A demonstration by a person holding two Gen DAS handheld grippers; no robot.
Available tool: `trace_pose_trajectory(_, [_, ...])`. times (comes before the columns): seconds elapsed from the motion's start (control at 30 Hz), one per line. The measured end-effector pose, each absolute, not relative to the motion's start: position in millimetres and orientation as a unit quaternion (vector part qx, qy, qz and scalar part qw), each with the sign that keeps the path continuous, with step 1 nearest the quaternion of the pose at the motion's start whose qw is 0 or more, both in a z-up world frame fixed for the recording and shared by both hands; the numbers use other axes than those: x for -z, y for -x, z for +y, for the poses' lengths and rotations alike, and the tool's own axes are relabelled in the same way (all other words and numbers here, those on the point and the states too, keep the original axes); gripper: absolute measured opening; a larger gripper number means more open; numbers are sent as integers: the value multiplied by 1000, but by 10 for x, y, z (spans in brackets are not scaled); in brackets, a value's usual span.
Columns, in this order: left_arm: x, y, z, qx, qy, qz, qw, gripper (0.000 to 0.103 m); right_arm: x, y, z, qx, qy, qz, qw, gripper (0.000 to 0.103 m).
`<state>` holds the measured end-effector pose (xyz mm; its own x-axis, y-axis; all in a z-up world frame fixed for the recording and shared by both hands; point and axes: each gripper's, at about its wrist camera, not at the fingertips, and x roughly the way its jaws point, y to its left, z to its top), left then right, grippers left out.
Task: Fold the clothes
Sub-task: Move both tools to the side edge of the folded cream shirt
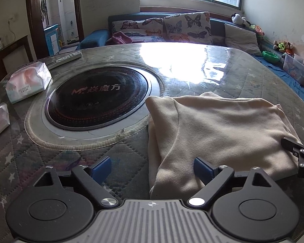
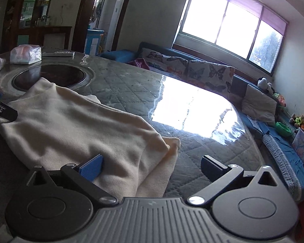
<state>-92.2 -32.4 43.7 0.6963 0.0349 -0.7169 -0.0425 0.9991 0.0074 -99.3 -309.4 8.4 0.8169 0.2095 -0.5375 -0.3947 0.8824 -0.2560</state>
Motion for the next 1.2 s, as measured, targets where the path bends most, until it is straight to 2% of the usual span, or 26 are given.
trace_pose_trajectory(0.6, [-536,505,-213,-48,-29,366,929,99,-162,680,-3207,-122,168,259,943,103])
trace_pose_trajectory(0.97, [-381,164,-188,-60,-58,374,924,99,-69,239,-3136,-104,192,284,934,103])
trace_pose_trajectory(1.2, [-364,22,-215,-48,-64,373,924,99,-258,150,-3067,-128,176,267,939,103])
